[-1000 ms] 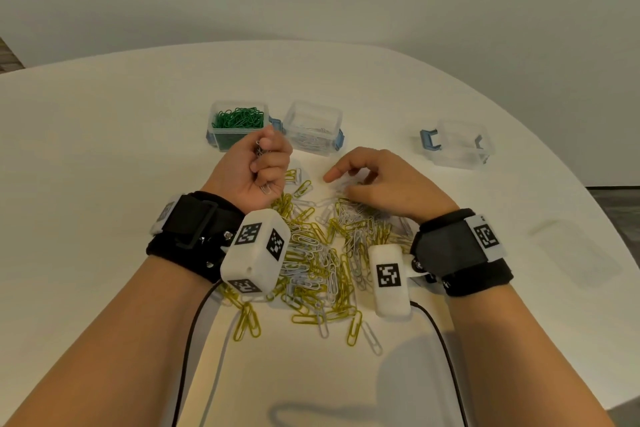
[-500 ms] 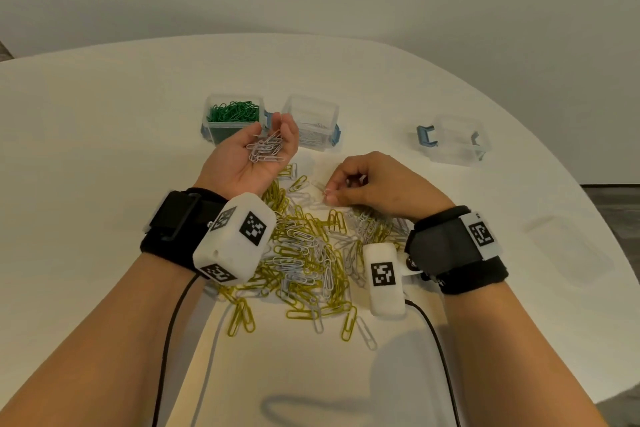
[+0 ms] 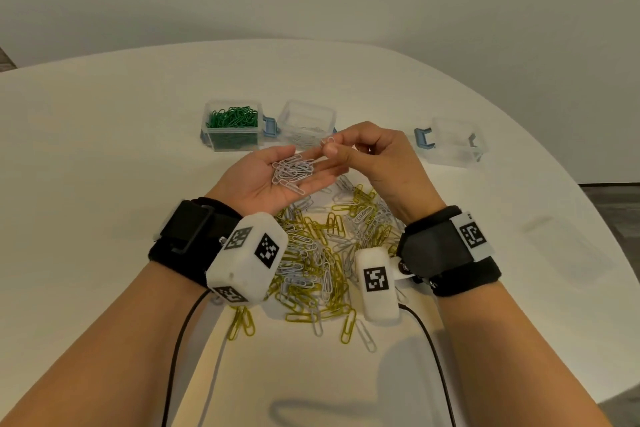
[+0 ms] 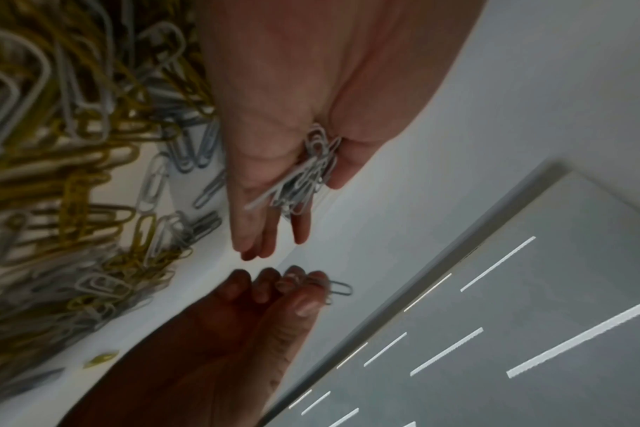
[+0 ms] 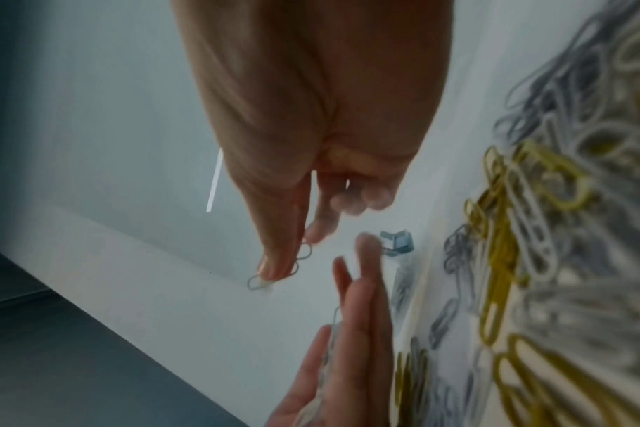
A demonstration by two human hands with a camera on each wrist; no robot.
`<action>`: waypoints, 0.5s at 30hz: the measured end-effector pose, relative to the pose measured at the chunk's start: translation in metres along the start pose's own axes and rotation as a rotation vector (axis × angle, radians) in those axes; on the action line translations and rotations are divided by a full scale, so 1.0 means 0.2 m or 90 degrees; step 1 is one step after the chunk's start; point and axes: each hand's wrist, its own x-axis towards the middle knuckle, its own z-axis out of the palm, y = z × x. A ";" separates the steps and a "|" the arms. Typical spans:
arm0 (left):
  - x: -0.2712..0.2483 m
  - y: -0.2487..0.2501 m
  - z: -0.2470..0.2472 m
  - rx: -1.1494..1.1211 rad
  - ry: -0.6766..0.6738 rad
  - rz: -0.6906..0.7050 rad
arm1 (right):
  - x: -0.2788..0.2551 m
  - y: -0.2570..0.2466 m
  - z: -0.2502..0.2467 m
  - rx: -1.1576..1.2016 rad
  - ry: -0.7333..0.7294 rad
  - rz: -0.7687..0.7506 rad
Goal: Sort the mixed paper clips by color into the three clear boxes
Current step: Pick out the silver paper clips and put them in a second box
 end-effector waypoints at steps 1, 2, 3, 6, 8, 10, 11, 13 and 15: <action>0.00 -0.01 0.01 0.007 0.004 0.001 | 0.00 0.01 0.00 -0.027 0.005 -0.001; 0.00 -0.01 0.01 0.013 0.004 0.005 | 0.00 0.01 0.01 -0.055 0.010 0.003; 0.01 -0.02 0.01 0.011 0.002 0.009 | 0.00 0.01 0.01 -0.073 0.015 0.007; 0.02 0.01 -0.02 -0.075 -0.014 -0.010 | 0.01 0.03 -0.02 -0.045 0.085 0.033; 0.01 0.04 -0.02 -0.103 -0.054 -0.058 | 0.02 0.05 -0.06 -0.019 0.154 0.052; 0.01 0.08 0.03 -0.049 -0.039 -0.044 | 0.02 0.08 -0.09 0.019 0.208 0.071; 0.03 0.11 0.07 0.002 -0.011 -0.008 | 0.03 0.10 -0.09 0.054 0.226 0.080; 0.08 0.18 0.21 0.128 0.055 0.110 | 0.03 0.11 -0.11 0.116 0.242 0.088; 0.15 0.24 0.35 0.253 0.112 0.251 | 0.04 0.11 -0.12 0.157 0.248 0.087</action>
